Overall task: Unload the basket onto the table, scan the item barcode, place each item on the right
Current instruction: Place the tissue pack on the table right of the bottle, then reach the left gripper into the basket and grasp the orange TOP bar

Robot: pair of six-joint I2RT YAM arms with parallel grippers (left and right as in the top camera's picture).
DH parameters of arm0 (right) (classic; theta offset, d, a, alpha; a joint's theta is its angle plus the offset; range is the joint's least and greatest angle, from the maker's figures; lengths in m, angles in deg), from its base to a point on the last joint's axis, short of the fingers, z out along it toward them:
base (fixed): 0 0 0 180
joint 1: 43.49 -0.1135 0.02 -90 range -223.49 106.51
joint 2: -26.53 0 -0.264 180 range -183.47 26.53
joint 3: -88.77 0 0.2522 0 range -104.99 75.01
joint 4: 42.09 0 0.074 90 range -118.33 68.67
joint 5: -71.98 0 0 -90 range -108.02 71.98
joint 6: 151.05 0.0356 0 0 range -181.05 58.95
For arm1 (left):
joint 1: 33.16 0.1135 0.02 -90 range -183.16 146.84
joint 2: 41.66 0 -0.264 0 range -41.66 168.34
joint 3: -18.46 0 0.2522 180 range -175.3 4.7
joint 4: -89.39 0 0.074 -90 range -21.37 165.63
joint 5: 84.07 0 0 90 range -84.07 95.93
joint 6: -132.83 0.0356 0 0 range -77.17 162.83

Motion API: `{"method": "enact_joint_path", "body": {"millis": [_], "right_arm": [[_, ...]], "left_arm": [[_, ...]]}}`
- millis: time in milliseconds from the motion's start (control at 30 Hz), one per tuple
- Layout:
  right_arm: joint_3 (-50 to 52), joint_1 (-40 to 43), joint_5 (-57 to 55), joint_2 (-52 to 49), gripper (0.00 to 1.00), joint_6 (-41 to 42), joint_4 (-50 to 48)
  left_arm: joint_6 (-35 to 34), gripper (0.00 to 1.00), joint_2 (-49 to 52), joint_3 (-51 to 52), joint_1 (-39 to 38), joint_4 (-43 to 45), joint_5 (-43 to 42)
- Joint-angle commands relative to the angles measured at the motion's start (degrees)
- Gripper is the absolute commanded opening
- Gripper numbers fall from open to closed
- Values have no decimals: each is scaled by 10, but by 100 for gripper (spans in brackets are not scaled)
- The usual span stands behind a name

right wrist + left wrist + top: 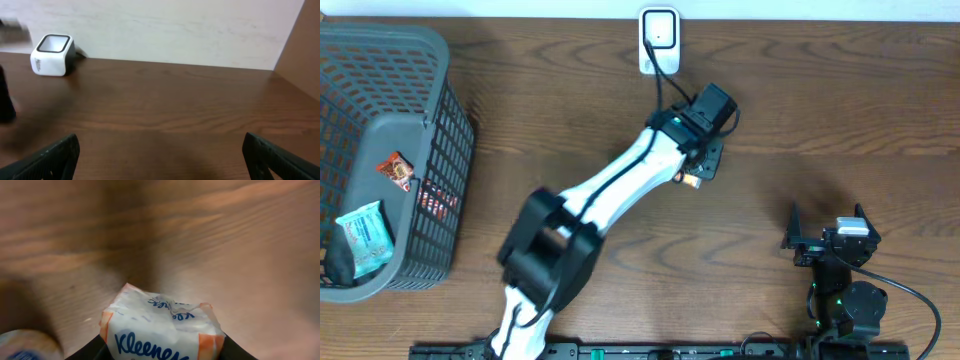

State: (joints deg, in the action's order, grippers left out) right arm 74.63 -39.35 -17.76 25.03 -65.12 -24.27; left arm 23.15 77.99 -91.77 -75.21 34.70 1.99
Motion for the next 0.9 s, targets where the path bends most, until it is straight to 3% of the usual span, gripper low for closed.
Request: {"method": "enact_joint_path", "body": {"millis": [0, 67, 133, 167, 300, 467, 633, 867], "right_arm": [[1, -5, 1, 1, 99, -7, 2], [1, -5, 1, 1, 99, -7, 2], [1, -5, 1, 1, 99, -7, 2], [1, -5, 1, 1, 99, -7, 2], [1, -5, 1, 1, 99, -7, 2], [1, -5, 1, 1, 99, -7, 2], [1, -5, 1, 1, 99, -7, 2], [1, -5, 1, 1, 99, -7, 2]], "left_arm": [[-34, 47, 42, -4, 1, 4, 14], [-34, 59, 52, -4, 2, 8, 14], [-19, 93, 29, -20, 9, 9, 14], [-8, 98, 17, -29, 11, 5, 14], [73, 98, -91, -115, 37, -70, 20], [85, 98, -213, -172, 123, -146, 91], [59, 98, -328, -174, 341, -204, 89], [4, 98, -339, -168, 584, -253, 50]]}}
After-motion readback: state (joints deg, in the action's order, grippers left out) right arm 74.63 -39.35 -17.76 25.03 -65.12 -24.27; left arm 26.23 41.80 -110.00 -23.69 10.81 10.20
